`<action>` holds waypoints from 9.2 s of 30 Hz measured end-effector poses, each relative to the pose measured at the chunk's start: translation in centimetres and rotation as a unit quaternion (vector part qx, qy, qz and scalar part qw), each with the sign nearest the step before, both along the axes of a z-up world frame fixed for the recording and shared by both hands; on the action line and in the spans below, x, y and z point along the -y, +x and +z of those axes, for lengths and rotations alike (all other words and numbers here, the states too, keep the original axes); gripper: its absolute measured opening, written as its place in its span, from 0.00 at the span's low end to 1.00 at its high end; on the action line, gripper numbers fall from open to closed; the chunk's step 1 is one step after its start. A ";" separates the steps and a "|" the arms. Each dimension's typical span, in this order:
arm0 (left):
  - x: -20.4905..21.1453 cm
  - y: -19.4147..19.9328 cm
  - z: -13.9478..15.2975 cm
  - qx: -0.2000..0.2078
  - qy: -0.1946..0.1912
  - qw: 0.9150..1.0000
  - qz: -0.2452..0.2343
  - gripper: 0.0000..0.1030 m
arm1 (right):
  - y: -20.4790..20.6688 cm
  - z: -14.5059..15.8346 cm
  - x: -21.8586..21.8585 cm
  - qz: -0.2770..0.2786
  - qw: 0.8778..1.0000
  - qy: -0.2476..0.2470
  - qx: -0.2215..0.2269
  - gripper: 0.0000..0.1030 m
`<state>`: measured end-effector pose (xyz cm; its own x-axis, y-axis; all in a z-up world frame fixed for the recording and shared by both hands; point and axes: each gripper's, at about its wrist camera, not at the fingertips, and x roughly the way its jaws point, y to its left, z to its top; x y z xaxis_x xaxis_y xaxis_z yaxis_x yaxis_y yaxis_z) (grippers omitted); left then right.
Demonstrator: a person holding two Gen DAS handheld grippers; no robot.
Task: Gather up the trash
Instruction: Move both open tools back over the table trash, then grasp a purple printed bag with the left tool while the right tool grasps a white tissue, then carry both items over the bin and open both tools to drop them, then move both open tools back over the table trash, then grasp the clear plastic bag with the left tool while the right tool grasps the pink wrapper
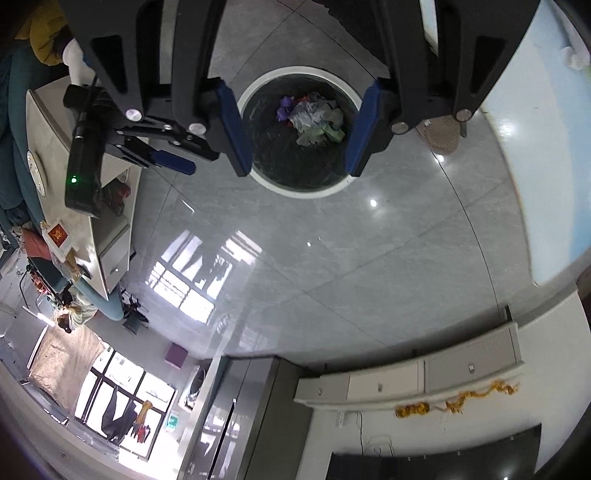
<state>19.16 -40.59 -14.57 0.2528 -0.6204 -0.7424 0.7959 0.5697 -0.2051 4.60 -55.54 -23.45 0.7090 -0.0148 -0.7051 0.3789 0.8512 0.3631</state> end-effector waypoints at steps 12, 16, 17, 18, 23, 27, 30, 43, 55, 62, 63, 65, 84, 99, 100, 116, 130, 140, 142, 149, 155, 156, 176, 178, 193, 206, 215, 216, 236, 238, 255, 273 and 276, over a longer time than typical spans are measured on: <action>-10.1 -4.2 9.7 0.113 -0.094 0.987 0.059 0.50 | -4.4 12.3 -5.9 0.001 0.991 -0.084 0.105 0.60; -14.4 -5.0 11.9 0.139 -0.117 0.980 0.082 0.50 | -5.0 16.4 -8.8 0.023 0.984 -0.109 0.138 0.61; -15.6 -5.1 12.4 0.145 -0.119 0.978 0.090 0.50 | -4.9 16.9 -9.4 0.028 0.983 -0.114 0.142 0.61; -16.8 -5.2 12.8 0.150 -0.121 0.976 0.097 0.50 | -4.9 18.0 -10.4 0.038 0.980 -0.122 0.150 0.61; -22.2 -4.8 12.9 0.147 -0.127 0.973 0.123 0.50 | -4.0 20.8 -14.3 0.080 0.972 -0.136 0.176 0.61; -26.8 -3.3 11.7 0.132 -0.128 0.970 0.159 0.50 | -2.4 21.4 -17.3 0.118 0.966 -0.141 0.180 0.61; -30.3 -1.3 10.0 0.115 -0.119 0.965 0.201 0.50 | -0.3 21.0 -19.3 0.149 0.964 -0.137 0.170 0.61; -39.4 9.0 0.2 0.064 -0.013 0.951 0.302 0.55 | 11.9 13.4 -28.7 0.293 0.951 -0.082 0.056 0.61; -39.1 15.0 -5.1 0.013 0.013 0.960 0.278 0.55 | 19.6 3.9 -36.1 0.405 0.910 -0.066 -0.058 0.59; -40.1 15.4 -5.9 -0.004 -0.001 0.959 0.283 0.44 | 20.6 2.7 -37.0 0.419 0.902 -0.072 -0.069 0.42; -40.3 15.3 -5.9 -0.003 -0.003 0.959 0.283 0.43 | 20.9 2.6 -37.2 0.420 0.902 -0.074 -0.070 0.39; -40.5 15.0 -5.9 -0.003 -0.006 0.959 0.285 0.39 | 20.8 2.5 -37.3 0.424 0.900 -0.075 -0.070 0.29; -47.0 5.1 0.0 0.040 -0.040 0.944 0.326 0.38 | 14.5 8.0 -35.5 0.422 0.903 -0.081 -0.004 0.16; -46.6 -0.8 2.7 0.057 -0.097 0.941 0.318 0.38 | 6.9 12.5 -30.8 0.365 0.924 -0.101 0.054 0.16; -46.4 -0.9 2.8 0.057 -0.098 0.942 0.316 0.38 | 6.6 12.8 -30.4 0.360 0.925 -0.102 0.057 0.16; -43.4 -2.8 4.0 0.058 -0.104 0.951 0.285 0.38 | 2.6 13.6 -24.6 0.291 0.949 -0.080 0.095 0.16; -40.8 -3.0 5.0 0.051 -0.108 0.957 0.265 0.38 | 1.4 13.4 -22.6 0.272 0.953 -0.067 0.118 0.16; -36.3 -3.8 6.7 0.049 -0.118 0.968 0.215 0.38 | -0.8 13.7 -20.2 0.241 0.958 -0.061 0.139 0.16; -35.3 -3.8 7.0 0.048 -0.120 0.970 0.205 0.38 | -1.2 13.8 -19.5 0.232 0.960 -0.060 0.142 0.16; -29.2 -3.3 7.9 0.041 -0.114 0.982 0.147 0.38 | -2.4 13.3 -16.1 0.196 0.968 -0.053 0.145 0.16; -20.3 -2.0 7.6 0.032 -0.080 0.993 0.083 0.38 | -2.7 11.6 -12.2 0.159 0.977 -0.034 0.140 0.16; -19.1 -1.8 7.5 0.030 -0.075 0.994 0.075 0.38 | -2.7 11.2 -11.7 0.154 0.978 -0.031 0.137 0.16; 3.8 4.4 -4.9 -0.060 0.056 0.997 -0.001 0.41 | 2.4 -2.5 -0.5 0.086 0.995 0.051 -0.025 0.16; 4.6 4.7 -5.5 -0.065 0.059 0.996 0.001 0.42 | 3.5 -3.1 -0.3 0.088 0.994 0.052 -0.035 0.18; 4.3 5.8 -5.6 -0.089 0.027 0.995 0.016 0.57 | 6.0 -5.4 -0.8 0.083 0.991 0.037 -0.096 0.45; -9.0 -0.4 7.5 0.079 -0.070 0.992 0.069 0.57 | 1.0 9.7 -6.5 0.074 0.994 -0.057 0.054 0.45; -22.4 -3.3 12.4 0.146 -0.096 0.973 0.150 0.57 | -2.5 19.4 -14.6 0.121 0.976 -0.118 0.135 0.45; -23.8 -3.6 12.9 0.152 -0.102 0.970 0.161 0.57 | -2.8 20.1 -15.3 0.126 0.974 -0.122 0.142 0.45; -39.4 -5.7 17.4 0.224 -0.087 0.922 0.304 0.72 | -4.6 26.5 -23.1 0.203 0.935 -0.143 0.255 0.54; -39.4 -5.0 16.4 0.211 -0.081 0.924 0.308 0.72 | -4.1 26.3 -23.5 0.209 0.934 -0.142 0.253 0.54; -37.1 6.6 2.6 0.087 -0.014 0.948 0.306 0.72 | 6.9 19.3 -21.9 0.221 0.959 -0.106 0.143 0.54; -34.4 12.3 -4.2 0.014 0.005 0.971 0.238 0.46 | 20.1 9.3 -29.1 0.339 0.935 -0.099 0.038 0.54; -33.9 12.8 -5.0 -0.002 0.011 0.973 0.230 0.18 | 21.5 8.4 -30.3 0.357 0.928 -0.102 0.028 0.54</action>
